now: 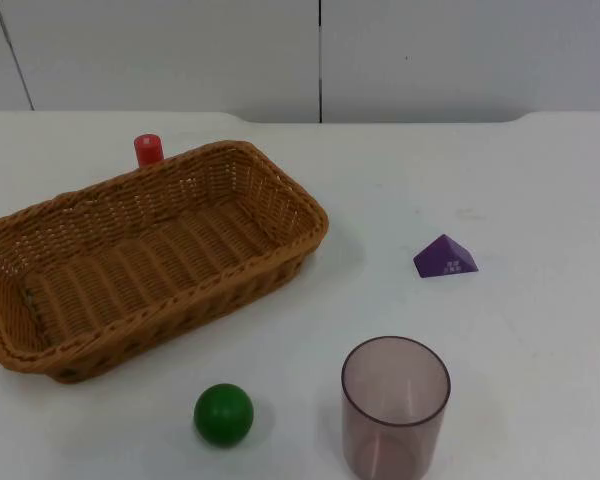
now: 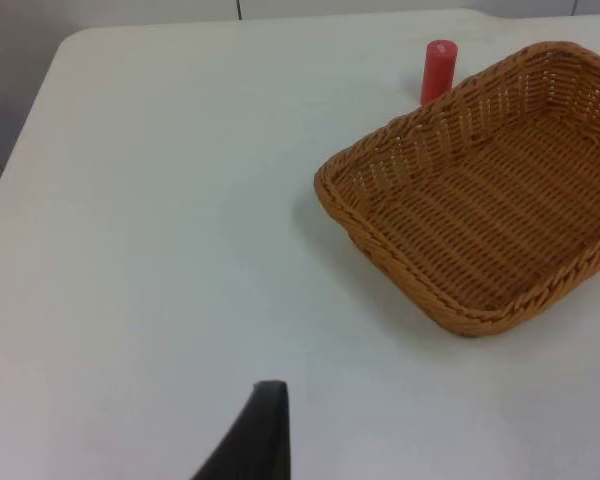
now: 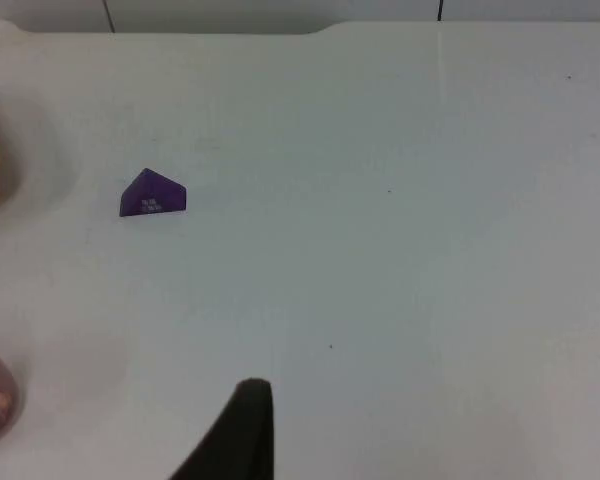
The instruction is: Pick up the basket with the left hand and place the triangular block into the basket with the right hand.
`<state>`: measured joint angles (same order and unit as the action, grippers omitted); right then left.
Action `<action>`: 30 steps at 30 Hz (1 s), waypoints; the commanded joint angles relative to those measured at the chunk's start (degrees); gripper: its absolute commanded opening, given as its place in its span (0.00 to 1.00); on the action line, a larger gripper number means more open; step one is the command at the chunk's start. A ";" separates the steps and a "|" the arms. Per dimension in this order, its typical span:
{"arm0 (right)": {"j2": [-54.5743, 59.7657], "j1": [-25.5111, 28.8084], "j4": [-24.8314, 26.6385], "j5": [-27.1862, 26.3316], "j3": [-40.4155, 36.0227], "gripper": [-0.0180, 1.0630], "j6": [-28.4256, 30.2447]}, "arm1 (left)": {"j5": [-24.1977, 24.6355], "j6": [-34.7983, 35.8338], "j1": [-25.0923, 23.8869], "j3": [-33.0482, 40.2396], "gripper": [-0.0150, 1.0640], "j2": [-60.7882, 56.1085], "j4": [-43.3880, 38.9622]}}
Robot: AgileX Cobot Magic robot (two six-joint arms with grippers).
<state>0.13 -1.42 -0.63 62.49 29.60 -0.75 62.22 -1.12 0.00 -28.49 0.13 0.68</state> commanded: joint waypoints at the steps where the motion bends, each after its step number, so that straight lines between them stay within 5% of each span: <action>1: -0.13 0.08 -0.57 -0.82 -0.04 0.98 -1.62 | -0.69 0.54 0.00 0.25 0.99 -0.13 0.26; 12: 4.04 0.08 -1.67 -2.79 5.37 0.98 -2.82 | -3.58 5.94 -0.08 -6.76 0.99 5.46 -2.86; 17: 12.57 0.08 -0.61 -9.65 8.21 0.98 -3.26 | -13.37 8.22 -0.08 -11.31 0.99 16.50 -7.06; 20: 20.87 0.08 -0.49 -17.69 10.07 0.98 -3.26 | -23.36 9.40 -0.08 -12.97 0.99 27.44 -8.21; 30: 39.21 0.08 -0.49 -26.49 18.11 0.98 -3.26 | -34.82 9.52 0.00 -13.53 0.99 50.10 -5.66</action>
<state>37.50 -1.42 -1.14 37.42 46.69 -4.02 29.33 7.88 0.00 -41.68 48.16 -6.25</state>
